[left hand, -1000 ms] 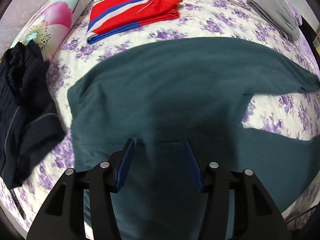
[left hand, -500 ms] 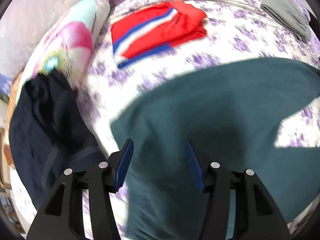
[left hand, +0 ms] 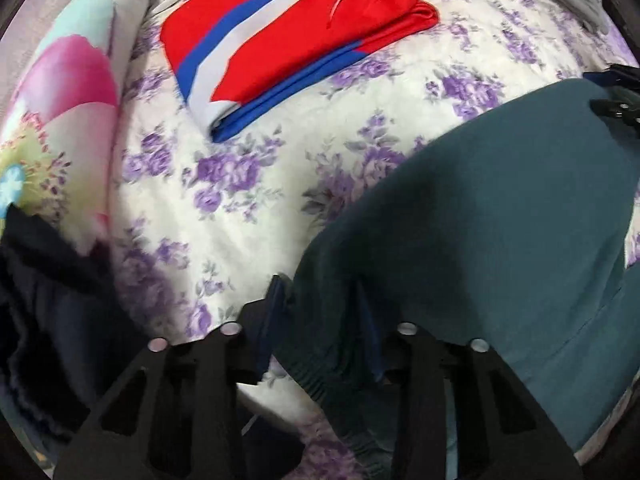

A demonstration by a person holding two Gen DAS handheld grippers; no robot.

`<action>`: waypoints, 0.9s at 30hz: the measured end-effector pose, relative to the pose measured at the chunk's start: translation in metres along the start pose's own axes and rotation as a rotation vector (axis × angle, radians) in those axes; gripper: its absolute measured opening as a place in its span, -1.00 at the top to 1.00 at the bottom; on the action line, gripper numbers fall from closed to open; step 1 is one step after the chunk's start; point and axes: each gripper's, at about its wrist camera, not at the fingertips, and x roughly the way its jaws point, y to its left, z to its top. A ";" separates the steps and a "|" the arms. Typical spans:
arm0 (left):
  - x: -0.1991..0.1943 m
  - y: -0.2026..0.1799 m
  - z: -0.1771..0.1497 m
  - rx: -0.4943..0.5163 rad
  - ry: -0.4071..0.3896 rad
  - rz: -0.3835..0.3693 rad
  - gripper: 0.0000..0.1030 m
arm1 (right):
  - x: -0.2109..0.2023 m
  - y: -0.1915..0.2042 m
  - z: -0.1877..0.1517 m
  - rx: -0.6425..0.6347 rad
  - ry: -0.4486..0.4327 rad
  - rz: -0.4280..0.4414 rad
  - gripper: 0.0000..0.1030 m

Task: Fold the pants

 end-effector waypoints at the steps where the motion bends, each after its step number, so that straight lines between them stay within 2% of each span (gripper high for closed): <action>1: 0.000 -0.002 0.001 0.016 -0.007 -0.018 0.72 | 0.001 0.001 0.000 0.001 -0.005 0.002 -0.05; 2: 0.000 -0.004 0.001 0.034 -0.010 -0.028 0.89 | 0.001 0.000 0.001 0.011 -0.005 0.010 0.26; 3: 0.000 -0.009 0.002 0.065 -0.016 -0.005 0.91 | -0.001 -0.002 0.003 0.033 -0.003 0.036 0.69; 4: -0.001 -0.014 0.002 0.097 -0.021 0.023 0.91 | -0.004 -0.004 0.002 0.052 -0.002 0.059 0.86; 6: -0.010 -0.020 0.001 0.122 -0.042 0.059 0.92 | -0.023 -0.010 -0.001 0.088 -0.025 0.091 0.92; 11: -0.070 -0.017 -0.016 0.064 -0.172 0.006 0.92 | -0.087 0.002 -0.023 0.094 -0.109 0.129 0.92; 15: -0.124 -0.025 -0.055 0.040 -0.264 -0.045 0.92 | -0.145 0.025 -0.075 0.108 -0.132 0.210 0.92; 17: -0.141 -0.036 -0.083 0.034 -0.294 -0.069 0.92 | -0.156 0.037 -0.104 0.132 -0.118 0.232 0.92; 18: -0.142 -0.046 -0.087 0.034 -0.296 -0.075 0.92 | -0.158 0.044 -0.121 0.156 -0.103 0.246 0.92; 20: -0.146 -0.061 -0.118 0.034 -0.302 -0.095 0.92 | -0.157 0.057 -0.153 0.202 -0.081 0.256 0.92; 23: -0.127 -0.068 -0.155 0.002 -0.247 -0.127 0.90 | -0.144 0.075 -0.200 0.291 -0.053 0.260 0.89; 25: -0.100 -0.067 -0.168 -0.040 -0.180 -0.122 0.76 | -0.126 0.082 -0.223 0.353 -0.020 0.256 0.73; 27: -0.080 -0.065 -0.180 -0.088 -0.109 -0.103 0.52 | -0.111 0.091 -0.241 0.390 0.042 0.200 0.07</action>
